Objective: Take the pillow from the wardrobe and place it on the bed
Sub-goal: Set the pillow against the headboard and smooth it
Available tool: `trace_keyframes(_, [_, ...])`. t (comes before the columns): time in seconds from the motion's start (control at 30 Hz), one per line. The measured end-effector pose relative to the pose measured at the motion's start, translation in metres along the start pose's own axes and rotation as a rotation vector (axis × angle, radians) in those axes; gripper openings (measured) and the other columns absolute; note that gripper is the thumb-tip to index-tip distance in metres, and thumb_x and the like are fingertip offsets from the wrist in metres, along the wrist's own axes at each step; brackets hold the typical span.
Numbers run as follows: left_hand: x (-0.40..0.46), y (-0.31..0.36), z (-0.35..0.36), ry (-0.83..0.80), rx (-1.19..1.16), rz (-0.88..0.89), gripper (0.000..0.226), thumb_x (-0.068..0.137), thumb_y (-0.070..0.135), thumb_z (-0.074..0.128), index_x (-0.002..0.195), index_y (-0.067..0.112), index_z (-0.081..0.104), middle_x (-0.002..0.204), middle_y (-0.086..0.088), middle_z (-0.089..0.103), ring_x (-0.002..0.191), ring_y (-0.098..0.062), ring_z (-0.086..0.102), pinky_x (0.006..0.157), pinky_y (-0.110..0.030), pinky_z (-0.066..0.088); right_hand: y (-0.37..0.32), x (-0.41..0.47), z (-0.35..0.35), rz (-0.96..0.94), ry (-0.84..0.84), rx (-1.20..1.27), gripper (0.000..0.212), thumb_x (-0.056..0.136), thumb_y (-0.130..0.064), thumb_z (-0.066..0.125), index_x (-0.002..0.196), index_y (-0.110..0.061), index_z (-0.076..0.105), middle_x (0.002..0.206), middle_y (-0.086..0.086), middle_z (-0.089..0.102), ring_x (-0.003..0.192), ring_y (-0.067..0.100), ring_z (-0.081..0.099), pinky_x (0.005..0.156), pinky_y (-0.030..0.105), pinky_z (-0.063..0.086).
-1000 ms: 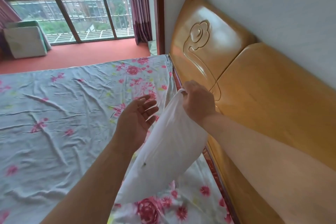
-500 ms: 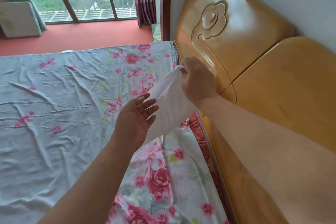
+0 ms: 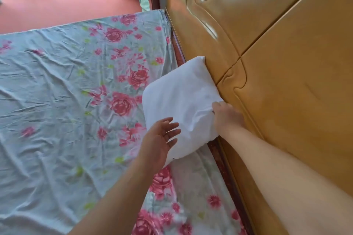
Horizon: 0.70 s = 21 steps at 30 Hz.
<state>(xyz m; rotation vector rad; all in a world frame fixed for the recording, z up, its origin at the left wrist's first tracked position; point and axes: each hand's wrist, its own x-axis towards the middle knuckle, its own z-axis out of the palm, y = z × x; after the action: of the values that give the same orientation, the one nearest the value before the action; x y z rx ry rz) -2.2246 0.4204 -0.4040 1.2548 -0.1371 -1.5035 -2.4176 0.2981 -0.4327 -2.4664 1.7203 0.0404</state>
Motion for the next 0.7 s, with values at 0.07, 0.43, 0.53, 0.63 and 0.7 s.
trace_keyframes(0.07, [0.016,-0.011,-0.004,0.04,0.038,-0.025,0.026,0.092,0.014,0.045,0.109,0.01,0.064,0.095,-0.007,0.071,0.08,-0.018,0.07,0.068,-0.031,0.048,0.007,-0.004,0.015,0.06,-0.107,-0.043,0.02,0.087,-0.006,0.037,0.097,-0.02,0.048,0.11,0.004,0.055,0.09,0.023,0.051,0.063,0.034,0.034])
trace_keyframes(0.43, [0.109,-0.055,-0.042,0.11,0.803,0.048,0.04,0.086,0.023,0.053,0.126,0.025,0.052,0.119,-0.001,0.056,0.081,-0.011,0.06,0.056,-0.019,0.047,-0.006,0.013,0.083,0.003,-0.162,-0.009,0.056,0.084,-0.044,0.045,0.133,-0.02,0.034,0.139,0.01,0.033,0.12,0.032,0.038,0.086,0.042,0.04])
trace_keyframes(0.53, [0.136,-0.059,-0.061,0.122,1.117,0.158,0.06,0.083,0.025,0.052,0.141,0.025,0.04,0.144,-0.005,0.041,0.113,-0.018,0.054,0.086,-0.029,0.048,-0.013,0.033,0.095,-0.02,-0.168,-0.053,0.079,0.082,-0.061,0.042,0.146,-0.024,0.015,0.154,0.011,0.014,0.138,0.031,0.018,0.109,0.046,0.025])
trace_keyframes(0.63, [0.163,-0.062,-0.075,0.08,1.391,0.201,0.078,0.083,0.037,0.052,0.151,0.027,0.018,0.162,-0.006,0.012,0.147,-0.022,0.013,0.115,-0.039,0.019,-0.018,0.058,0.105,0.026,-0.163,-0.089,0.094,0.078,-0.073,0.038,0.149,-0.023,0.002,0.157,0.009,0.002,0.143,0.032,0.004,0.113,0.051,0.012])
trace_keyframes(0.7, [0.178,-0.064,-0.079,0.078,1.5,0.204,0.086,0.084,0.053,0.05,0.153,0.03,0.004,0.164,-0.008,0.0,0.149,-0.024,0.0,0.117,-0.042,0.008,-0.02,0.072,0.112,0.092,-0.173,-0.089,0.103,0.077,-0.078,0.039,0.15,-0.021,-0.006,0.159,0.009,-0.006,0.145,0.033,-0.004,0.115,0.053,0.006])
